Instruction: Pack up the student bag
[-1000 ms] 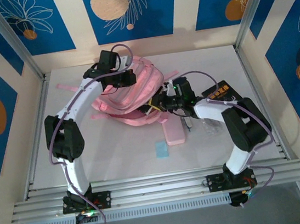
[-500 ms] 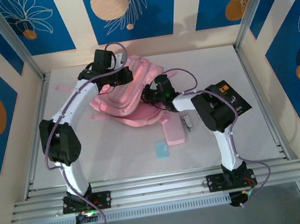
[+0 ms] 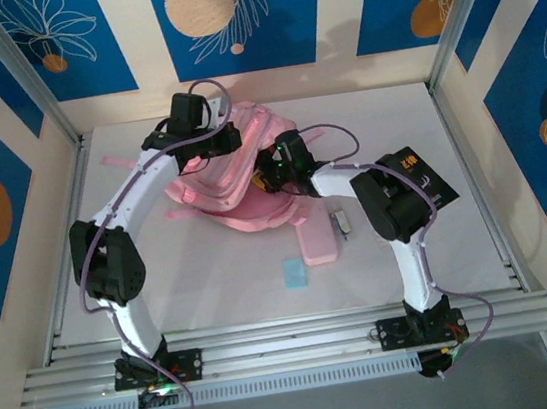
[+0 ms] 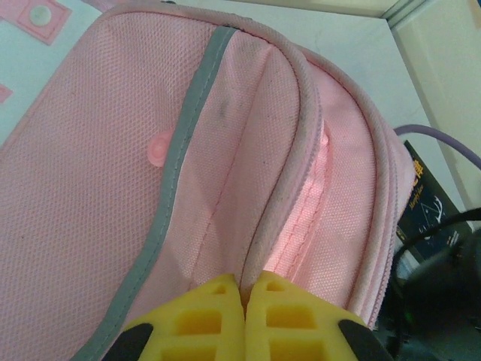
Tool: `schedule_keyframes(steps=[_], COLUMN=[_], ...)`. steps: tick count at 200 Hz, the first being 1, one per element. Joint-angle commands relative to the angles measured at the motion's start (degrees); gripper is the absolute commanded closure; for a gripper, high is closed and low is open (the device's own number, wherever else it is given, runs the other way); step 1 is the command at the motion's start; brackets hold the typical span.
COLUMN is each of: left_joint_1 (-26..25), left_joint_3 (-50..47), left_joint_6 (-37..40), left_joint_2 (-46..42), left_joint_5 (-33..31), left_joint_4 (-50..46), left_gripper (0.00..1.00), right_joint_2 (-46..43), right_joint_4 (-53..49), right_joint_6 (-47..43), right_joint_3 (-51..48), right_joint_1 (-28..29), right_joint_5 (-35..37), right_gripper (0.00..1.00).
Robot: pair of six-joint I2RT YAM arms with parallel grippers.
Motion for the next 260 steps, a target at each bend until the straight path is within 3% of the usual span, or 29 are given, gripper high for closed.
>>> schedule_keyframes(steps=[1,32,61,82,110,142,157,177,208,235,247,260], left_joint_1=[1.3,1.6,1.7,1.8,1.8,1.8,1.8,1.8,1.7,1.5,1.2,0.8], left_joint_3=[-1.3,-3.6,-6.3,-8.5,-12.5,-15.8,-17.1,-20.0,-23.4,-25.2,-25.3,-25.5], left_joint_6=[-1.0,-0.6,0.4,1.3,2.0,3.3,4.4,5.3,4.2,2.1,1.0,-0.7], left_joint_2=[-2.4,-2.1,-3.1,-4.6,-7.8,-10.9,-12.4,-15.0,-17.5,-19.6,-20.2,-20.6], left_joint_5=[-1.9,-3.1,-4.9,-6.6,-8.0,-11.1,-13.1,-14.6,-13.3,-12.3,-11.7,-10.5], left_joint_4=[3.8,4.6,4.8,4.2,3.9,3.2,2.0,1.4,0.1,0.1,0.4,1.5], left_gripper=[1.0,1.0,1.0,1.0,1.0,1.0,1.0,1.0,1.0,0.49,0.37,0.33], right_joint_2=[-9.3,-16.2,-24.2,-29.6,-35.0,-41.1,-43.2,-44.5,-44.3,-42.6,-41.7,-40.2], right_joint_4=[-4.4,-16.0,-28.5,-41.3,-55.7,-58.1,-58.1,-57.3,-54.5,-50.9,-48.9,-48.1], right_joint_6=[-1.4,-8.2,-17.3,-27.5,-37.9,-39.8,-40.1,-40.0,-37.4,-35.5,-35.8,-36.3], right_joint_3=[-1.7,-2.8,-5.8,-6.3,-7.1,-13.1,-15.6,-18.3,-22.5,-26.1,-27.4,-27.4], right_joint_1=[-0.8,-3.4,-6.1,-8.7,-13.0,-22.6,-27.3,-34.2,-43.4,-50.9,-53.1,-53.7], right_joint_5=[-1.8,-8.7,-9.8,-5.2,7.6,10.8,14.1,16.2,22.3,19.5,17.0,15.9], right_gripper=[0.28,0.27,0.27,0.26,0.23,0.19,0.08,0.0,0.01,0.01,0.01,0.0])
